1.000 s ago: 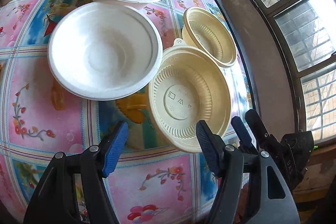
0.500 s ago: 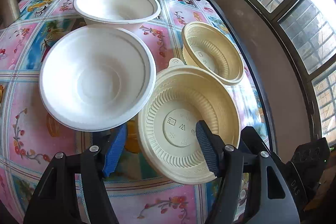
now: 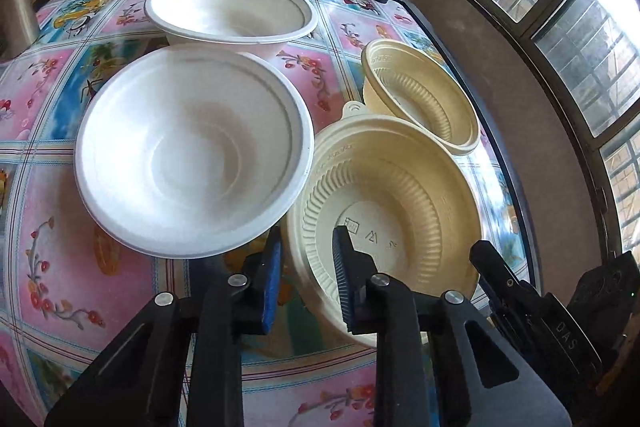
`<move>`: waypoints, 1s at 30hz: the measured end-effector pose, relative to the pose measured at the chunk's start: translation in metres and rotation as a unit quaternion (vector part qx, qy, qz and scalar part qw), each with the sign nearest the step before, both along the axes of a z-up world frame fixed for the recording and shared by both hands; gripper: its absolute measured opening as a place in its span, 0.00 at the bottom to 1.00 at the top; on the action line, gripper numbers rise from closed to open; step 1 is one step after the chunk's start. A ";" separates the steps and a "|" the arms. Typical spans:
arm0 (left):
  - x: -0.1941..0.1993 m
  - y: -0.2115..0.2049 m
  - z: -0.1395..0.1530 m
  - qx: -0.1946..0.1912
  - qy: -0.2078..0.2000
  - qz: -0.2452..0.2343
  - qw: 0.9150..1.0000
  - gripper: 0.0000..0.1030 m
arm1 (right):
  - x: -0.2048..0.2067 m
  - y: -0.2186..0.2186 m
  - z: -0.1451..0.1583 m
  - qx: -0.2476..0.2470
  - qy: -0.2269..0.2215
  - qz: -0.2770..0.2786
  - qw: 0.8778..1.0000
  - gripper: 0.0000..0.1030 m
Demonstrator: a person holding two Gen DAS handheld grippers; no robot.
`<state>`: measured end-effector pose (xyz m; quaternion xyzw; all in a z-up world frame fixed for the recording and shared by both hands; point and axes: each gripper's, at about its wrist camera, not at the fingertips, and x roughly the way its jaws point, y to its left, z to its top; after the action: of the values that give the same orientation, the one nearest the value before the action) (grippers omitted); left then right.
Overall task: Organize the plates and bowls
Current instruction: 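Reach the right gripper to the beige ribbed plastic plate and grip its rim, then lift the beige plate and carry it toward the red plate stack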
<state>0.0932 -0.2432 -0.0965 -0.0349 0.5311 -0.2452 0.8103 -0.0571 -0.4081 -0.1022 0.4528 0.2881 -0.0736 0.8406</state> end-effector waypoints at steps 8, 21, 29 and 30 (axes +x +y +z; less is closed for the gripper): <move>-0.003 -0.001 0.000 0.014 -0.021 -0.005 1.000 0.11 | 0.000 -0.001 -0.002 -0.014 0.007 -0.007 1.000 0.11; -0.015 -0.003 0.003 0.032 -0.057 -0.010 0.998 0.11 | 0.000 -0.003 -0.004 -0.007 0.007 -0.005 1.000 0.10; -0.033 0.012 0.003 0.044 -0.064 -0.009 0.997 0.12 | -0.009 0.003 -0.007 0.009 0.004 0.007 1.000 0.10; -0.036 0.016 0.003 0.046 -0.066 -0.007 0.997 0.12 | -0.010 0.005 -0.006 0.008 0.002 0.009 1.000 0.10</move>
<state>0.0573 -0.2270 -0.0937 0.0227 0.4878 -0.2282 0.8423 -0.0673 -0.4032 -0.1085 0.4566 0.2945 -0.0652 0.8370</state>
